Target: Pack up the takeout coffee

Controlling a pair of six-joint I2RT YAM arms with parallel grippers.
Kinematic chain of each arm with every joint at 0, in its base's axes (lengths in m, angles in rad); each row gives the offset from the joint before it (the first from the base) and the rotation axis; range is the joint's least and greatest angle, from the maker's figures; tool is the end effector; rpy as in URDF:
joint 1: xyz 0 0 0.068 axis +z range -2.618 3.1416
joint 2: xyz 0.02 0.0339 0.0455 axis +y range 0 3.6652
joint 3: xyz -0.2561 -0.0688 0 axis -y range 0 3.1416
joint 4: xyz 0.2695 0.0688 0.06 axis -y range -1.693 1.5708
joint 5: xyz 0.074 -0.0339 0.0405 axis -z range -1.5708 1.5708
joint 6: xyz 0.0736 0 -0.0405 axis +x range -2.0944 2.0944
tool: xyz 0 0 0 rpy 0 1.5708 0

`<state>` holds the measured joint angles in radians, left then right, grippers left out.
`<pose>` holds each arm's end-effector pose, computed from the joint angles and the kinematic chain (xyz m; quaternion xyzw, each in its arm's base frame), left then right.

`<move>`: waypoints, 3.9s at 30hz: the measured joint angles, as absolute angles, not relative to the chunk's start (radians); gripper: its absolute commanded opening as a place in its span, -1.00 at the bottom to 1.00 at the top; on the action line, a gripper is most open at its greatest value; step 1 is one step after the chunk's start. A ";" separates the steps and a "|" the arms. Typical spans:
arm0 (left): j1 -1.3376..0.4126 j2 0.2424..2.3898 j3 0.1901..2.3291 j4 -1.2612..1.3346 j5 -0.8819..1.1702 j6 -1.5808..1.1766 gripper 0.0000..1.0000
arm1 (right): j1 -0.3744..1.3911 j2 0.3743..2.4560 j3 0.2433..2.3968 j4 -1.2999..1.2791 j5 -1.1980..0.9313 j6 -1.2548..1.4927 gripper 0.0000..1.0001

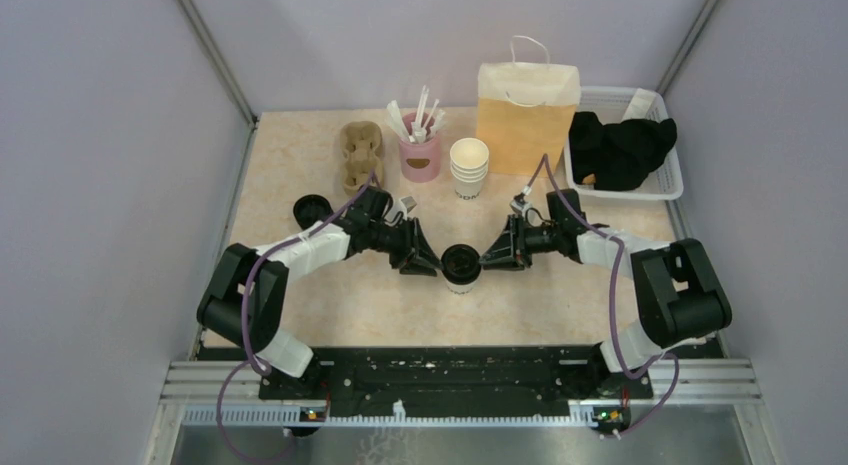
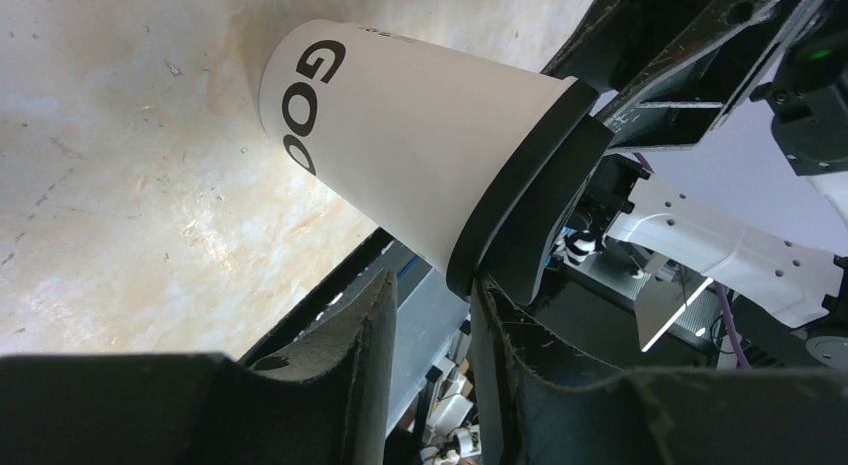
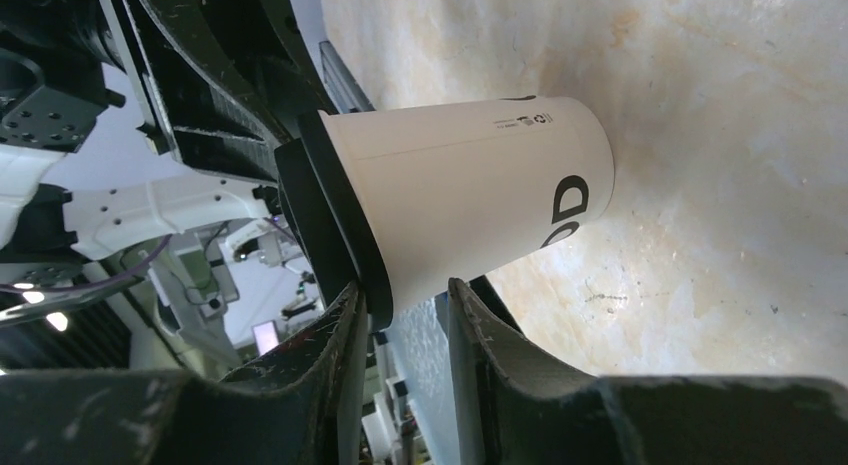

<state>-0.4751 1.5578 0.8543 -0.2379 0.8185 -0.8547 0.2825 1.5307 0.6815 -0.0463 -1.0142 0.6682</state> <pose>0.2726 -0.2006 0.1405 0.0436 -0.8799 0.4730 0.0100 0.2739 0.1446 0.1186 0.0002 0.8403 0.5399 0.0478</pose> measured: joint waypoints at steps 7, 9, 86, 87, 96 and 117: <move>-0.477 1.529 0.817 -0.192 0.808 -0.868 -0.08 | 0.278 1.558 0.717 -0.085 -1.030 0.656 -0.27; -0.482 1.520 0.825 -0.220 0.782 -0.862 0.02 | 0.282 1.541 0.756 -0.171 -0.986 0.607 -0.21; -0.499 1.538 0.818 -0.008 0.755 -0.774 -0.10 | 0.345 1.621 0.663 0.049 -1.148 0.709 0.01; -0.499 1.535 0.812 -0.001 0.752 -0.777 -0.10 | 0.345 1.621 0.670 0.026 -1.145 0.701 0.01; -0.500 1.521 0.839 -0.076 0.725 -0.753 0.15 | 0.368 1.577 0.762 -0.191 -1.031 0.620 0.29; -0.537 1.516 0.859 -0.268 0.741 -0.748 0.34 | 0.366 1.485 0.686 -0.185 -0.991 0.600 0.12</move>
<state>-0.5369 1.5162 0.8589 -0.2680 0.7406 -0.7475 0.3664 1.4853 0.6861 -0.1848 -0.9913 0.5999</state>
